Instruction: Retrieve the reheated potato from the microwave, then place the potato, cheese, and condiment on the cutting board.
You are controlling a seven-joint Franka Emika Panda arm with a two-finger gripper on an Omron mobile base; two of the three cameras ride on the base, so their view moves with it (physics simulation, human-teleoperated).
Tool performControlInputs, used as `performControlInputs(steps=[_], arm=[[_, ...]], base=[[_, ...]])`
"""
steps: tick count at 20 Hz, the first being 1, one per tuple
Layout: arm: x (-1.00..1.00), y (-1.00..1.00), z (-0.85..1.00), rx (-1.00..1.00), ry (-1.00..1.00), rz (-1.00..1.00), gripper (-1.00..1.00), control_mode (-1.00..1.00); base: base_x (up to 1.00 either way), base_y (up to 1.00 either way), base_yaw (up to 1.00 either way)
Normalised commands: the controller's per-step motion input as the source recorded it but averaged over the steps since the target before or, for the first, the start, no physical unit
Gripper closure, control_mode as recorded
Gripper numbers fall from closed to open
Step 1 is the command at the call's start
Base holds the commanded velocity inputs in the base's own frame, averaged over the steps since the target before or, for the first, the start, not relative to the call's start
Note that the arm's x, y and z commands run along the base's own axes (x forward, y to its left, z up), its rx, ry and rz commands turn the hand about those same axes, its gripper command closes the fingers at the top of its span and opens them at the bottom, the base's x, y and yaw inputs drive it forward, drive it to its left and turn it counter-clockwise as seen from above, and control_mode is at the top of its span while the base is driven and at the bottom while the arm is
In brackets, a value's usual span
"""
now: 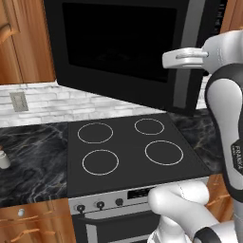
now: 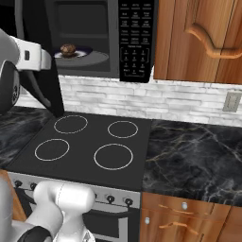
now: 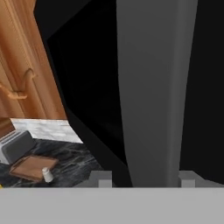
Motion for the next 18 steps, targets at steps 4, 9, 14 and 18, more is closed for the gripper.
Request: performControlInputs(steps=[4,9,14,18], arm=[[-0.53,0.46,0.00,-0.03,0.09,0.00,1.00,-1.00],[-0.30,0.18,-0.01,-0.01,0.13,-0.01,-1.00,-1.00],[-0.61,-0.33,0.03,0.05,0.05,0.00,-1.00,-1.00],[-0.69,-0.41,0.03,0.15,0.05,0.00,-1.00,-1.00]], base=[[0.00,0.00,0.00],[0.00,0.00,0.00],[0.00,0.00,0.00],[0.00,0.00,0.00]])
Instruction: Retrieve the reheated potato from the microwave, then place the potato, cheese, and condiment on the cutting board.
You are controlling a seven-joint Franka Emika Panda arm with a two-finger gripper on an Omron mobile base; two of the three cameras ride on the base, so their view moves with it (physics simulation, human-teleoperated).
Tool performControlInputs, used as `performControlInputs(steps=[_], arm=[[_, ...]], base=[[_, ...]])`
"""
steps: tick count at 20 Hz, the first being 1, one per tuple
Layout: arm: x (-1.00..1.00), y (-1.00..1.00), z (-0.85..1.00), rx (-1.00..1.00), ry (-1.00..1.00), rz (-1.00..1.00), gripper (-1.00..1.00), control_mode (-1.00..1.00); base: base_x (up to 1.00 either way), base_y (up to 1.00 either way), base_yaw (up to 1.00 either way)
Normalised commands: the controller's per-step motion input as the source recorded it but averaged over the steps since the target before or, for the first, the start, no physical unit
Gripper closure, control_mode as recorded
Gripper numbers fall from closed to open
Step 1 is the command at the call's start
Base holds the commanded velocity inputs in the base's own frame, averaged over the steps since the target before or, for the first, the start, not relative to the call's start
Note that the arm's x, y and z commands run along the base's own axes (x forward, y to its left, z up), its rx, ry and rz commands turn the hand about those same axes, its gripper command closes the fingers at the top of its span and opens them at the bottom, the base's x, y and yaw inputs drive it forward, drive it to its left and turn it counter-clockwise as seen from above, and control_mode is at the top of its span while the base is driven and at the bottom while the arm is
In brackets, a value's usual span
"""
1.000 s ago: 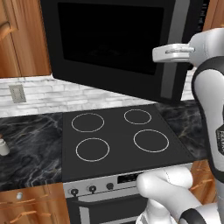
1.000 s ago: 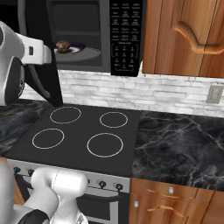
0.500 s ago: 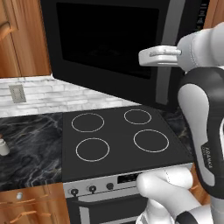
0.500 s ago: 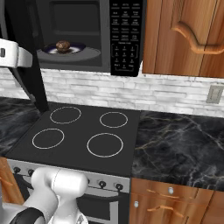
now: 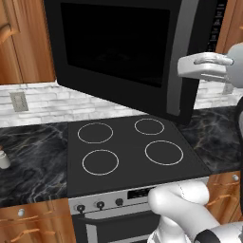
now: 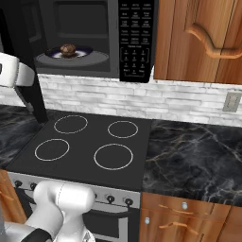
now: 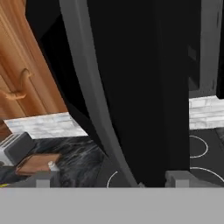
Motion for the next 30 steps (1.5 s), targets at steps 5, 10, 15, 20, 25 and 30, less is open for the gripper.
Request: performControlInputs(steps=[5,10,15,20,25,30], arm=[[-0.46,-0.50,0.06,0.11,0.06,0.00,-1.00,-1.00],[-0.24,-0.60,0.03,0.01,0.02,0.04,-1.00,-1.00],[0.01,-0.49,-0.16,0.30,0.01,0.01,-1.00,-1.00],[0.10,-0.36,-0.09,0.60,0.01,-0.01,-1.00,-1.00],[0.59,-0.03,-0.25,0.36,0.02,-0.13,-1.00,-1.00],[0.75,0.08,-0.27,0.16,0.06,-0.11,-1.00,-1.00]], base=[[0.00,0.00,0.00],[0.00,0.00,0.00],[0.00,0.00,0.00],[0.00,0.00,0.00],[0.00,0.00,0.00],[0.00,0.00,0.00]])
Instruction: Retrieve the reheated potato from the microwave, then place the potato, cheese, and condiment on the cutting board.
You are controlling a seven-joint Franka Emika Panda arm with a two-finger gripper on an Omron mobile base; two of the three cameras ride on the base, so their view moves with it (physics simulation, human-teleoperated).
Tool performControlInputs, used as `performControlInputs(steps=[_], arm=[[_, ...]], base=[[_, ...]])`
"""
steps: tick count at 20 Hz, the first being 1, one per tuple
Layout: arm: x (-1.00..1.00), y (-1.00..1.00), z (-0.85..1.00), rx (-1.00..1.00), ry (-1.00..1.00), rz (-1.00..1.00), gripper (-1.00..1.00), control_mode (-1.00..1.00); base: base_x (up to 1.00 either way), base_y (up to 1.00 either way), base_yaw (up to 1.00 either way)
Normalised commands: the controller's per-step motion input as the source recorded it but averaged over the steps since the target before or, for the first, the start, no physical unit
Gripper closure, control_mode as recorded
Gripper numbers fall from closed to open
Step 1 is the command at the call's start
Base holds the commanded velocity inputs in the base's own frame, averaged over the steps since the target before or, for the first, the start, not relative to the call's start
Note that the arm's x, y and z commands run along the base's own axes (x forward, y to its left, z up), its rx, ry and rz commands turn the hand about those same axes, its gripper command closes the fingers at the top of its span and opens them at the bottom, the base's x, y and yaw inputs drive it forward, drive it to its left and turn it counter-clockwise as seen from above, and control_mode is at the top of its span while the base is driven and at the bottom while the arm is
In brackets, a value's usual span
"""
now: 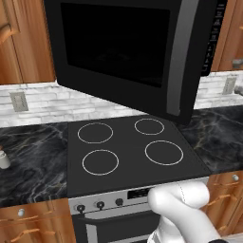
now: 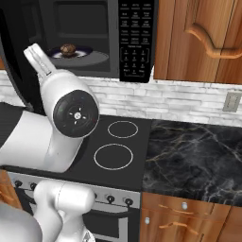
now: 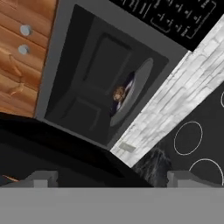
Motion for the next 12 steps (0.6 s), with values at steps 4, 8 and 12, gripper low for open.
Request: performControlInputs(steps=[4,8,12], arm=[[0.52,0.00,-0.03,0.08,0.15,0.01,-1.00,-1.00],[0.37,0.29,0.00,0.03,0.07,0.06,-1.00,-1.00],[0.29,0.36,0.01,0.06,0.06,0.14,-1.00,-1.00]], base=[[0.00,0.00,0.00],[0.00,0.00,0.00],[0.00,0.00,0.00]])
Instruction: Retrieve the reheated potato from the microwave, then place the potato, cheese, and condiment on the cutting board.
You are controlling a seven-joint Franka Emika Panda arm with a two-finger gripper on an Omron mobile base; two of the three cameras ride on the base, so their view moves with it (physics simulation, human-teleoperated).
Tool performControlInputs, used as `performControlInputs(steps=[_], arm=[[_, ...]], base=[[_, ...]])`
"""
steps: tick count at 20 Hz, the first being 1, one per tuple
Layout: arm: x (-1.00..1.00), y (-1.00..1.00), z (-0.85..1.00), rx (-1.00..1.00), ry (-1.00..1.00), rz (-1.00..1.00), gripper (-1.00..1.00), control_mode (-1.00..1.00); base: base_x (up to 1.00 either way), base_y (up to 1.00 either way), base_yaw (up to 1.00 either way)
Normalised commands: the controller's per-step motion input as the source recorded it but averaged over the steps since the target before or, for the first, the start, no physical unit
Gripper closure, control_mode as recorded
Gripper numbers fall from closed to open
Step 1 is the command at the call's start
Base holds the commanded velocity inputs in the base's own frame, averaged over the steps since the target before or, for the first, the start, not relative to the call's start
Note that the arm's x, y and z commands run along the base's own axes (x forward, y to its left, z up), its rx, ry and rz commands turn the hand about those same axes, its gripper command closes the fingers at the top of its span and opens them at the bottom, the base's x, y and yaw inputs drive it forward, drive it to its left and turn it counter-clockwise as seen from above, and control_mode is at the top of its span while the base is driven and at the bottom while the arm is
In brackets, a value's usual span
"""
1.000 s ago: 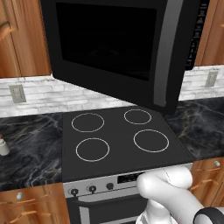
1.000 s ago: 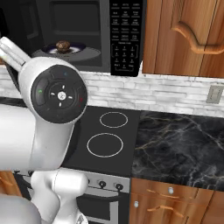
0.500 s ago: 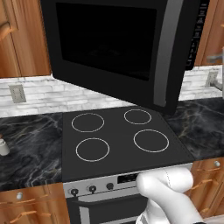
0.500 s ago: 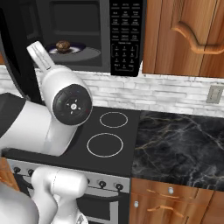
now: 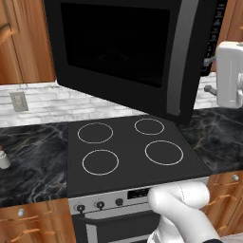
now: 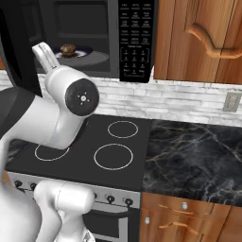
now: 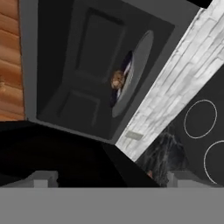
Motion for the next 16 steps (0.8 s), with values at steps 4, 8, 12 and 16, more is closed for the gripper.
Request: performControlInputs(steps=[4,8,12,16], arm=[[0.08,0.38,0.05,0.10,0.09,0.17,-1.00,-1.00],[-0.01,0.40,0.00,0.14,0.18,0.24,-1.00,-1.00],[-0.17,0.42,0.00,0.10,0.14,0.29,-1.00,-1.00],[-0.39,0.47,0.01,0.03,0.05,0.28,-1.00,-1.00]], base=[[0.00,0.00,0.00],[0.00,0.00,0.00],[0.00,0.00,0.00],[0.00,0.00,0.00]])
